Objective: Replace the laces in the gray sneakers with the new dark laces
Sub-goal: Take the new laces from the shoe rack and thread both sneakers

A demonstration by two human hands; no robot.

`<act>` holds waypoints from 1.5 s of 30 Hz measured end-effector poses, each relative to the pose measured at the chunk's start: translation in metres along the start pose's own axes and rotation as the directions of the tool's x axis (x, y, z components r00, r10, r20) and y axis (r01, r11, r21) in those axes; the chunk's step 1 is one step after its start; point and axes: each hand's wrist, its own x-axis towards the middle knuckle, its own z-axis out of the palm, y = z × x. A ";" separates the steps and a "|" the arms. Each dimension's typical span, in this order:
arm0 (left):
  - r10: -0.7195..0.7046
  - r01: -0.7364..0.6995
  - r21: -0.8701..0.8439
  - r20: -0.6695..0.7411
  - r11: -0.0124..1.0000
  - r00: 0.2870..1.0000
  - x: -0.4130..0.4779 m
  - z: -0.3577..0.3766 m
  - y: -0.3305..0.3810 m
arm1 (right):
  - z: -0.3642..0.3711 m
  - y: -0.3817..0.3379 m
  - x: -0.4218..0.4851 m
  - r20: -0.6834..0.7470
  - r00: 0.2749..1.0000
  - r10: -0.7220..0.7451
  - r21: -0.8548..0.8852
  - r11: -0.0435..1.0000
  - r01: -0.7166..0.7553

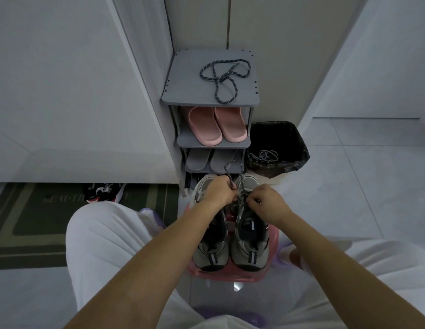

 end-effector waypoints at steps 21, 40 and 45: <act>0.043 -0.042 -0.021 0.063 0.999 0.997 0.000 0.011 -0.006 | 0.016 -0.005 0.006 -0.044 0.962 0.269 0.075 0.961 -0.265; -0.010 0.001 0.034 0.283 0.999 0.959 -0.012 0.006 -0.004 | 0.011 -0.001 0.001 -0.078 0.960 0.267 0.283 0.930 -0.236; -0.032 0.028 0.016 0.288 0.999 0.957 -0.012 0.002 -0.006 | 0.004 0.014 -0.008 -0.081 0.846 0.528 0.674 0.654 -0.344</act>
